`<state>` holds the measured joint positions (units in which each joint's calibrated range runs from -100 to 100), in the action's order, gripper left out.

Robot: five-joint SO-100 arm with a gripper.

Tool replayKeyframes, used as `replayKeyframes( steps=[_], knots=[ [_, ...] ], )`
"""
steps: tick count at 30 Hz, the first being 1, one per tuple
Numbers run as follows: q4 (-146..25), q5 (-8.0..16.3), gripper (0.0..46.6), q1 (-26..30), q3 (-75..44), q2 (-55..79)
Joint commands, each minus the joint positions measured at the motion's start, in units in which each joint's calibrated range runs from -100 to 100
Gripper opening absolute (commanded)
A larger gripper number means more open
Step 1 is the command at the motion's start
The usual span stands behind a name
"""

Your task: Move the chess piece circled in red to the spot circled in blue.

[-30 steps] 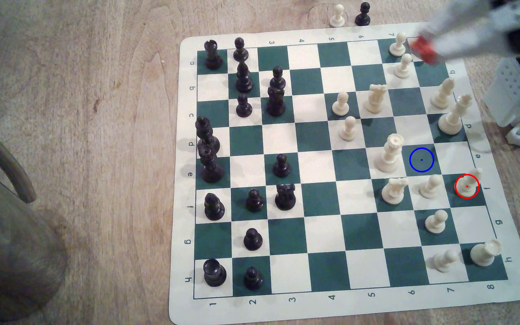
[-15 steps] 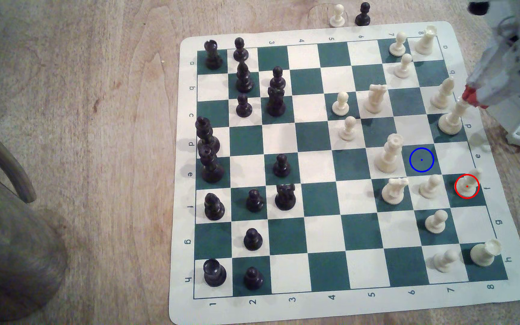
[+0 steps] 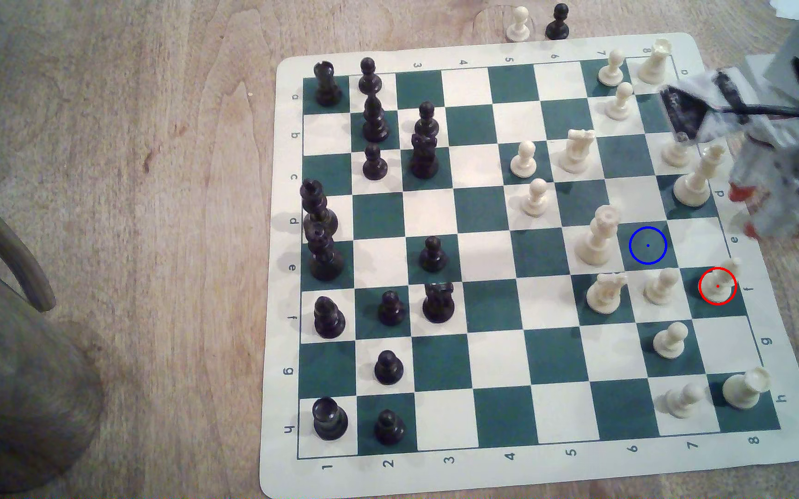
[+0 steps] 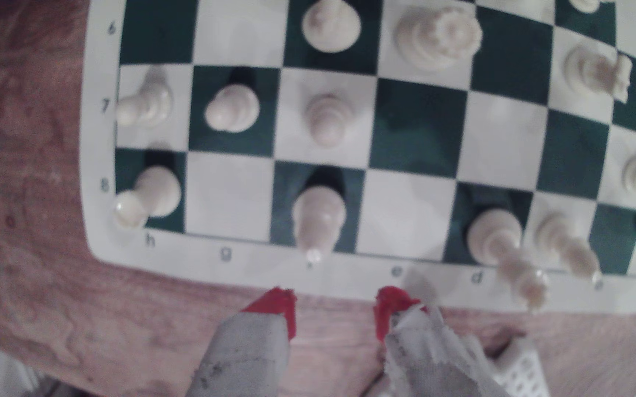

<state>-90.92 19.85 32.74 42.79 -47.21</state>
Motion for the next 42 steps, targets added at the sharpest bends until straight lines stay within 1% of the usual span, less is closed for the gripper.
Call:
replayKeyframes(
  steps=[1,3,5,11,14,23,28,32,42],
  knots=[
    [2.38,0.05,14.8,0.85,-1.81,1.71],
    [3.69,-0.15,15.9,0.46,-0.54,1.97],
    [5.58,-0.49,18.1,0.38,1.9,1.37],
    [8.03,-0.54,19.8,1.71,7.52,-1.43],
    [9.43,-0.39,19.7,2.49,10.79,-2.28],
    [13.44,0.2,19.3,4.53,15.41,-3.8],
    [16.31,-0.05,19.9,4.61,17.59,-4.82],
    [17.7,-0.68,20.1,3.28,19.85,-6.35],
    [19.66,-0.49,19.3,3.28,23.75,-8.81]
  ],
)
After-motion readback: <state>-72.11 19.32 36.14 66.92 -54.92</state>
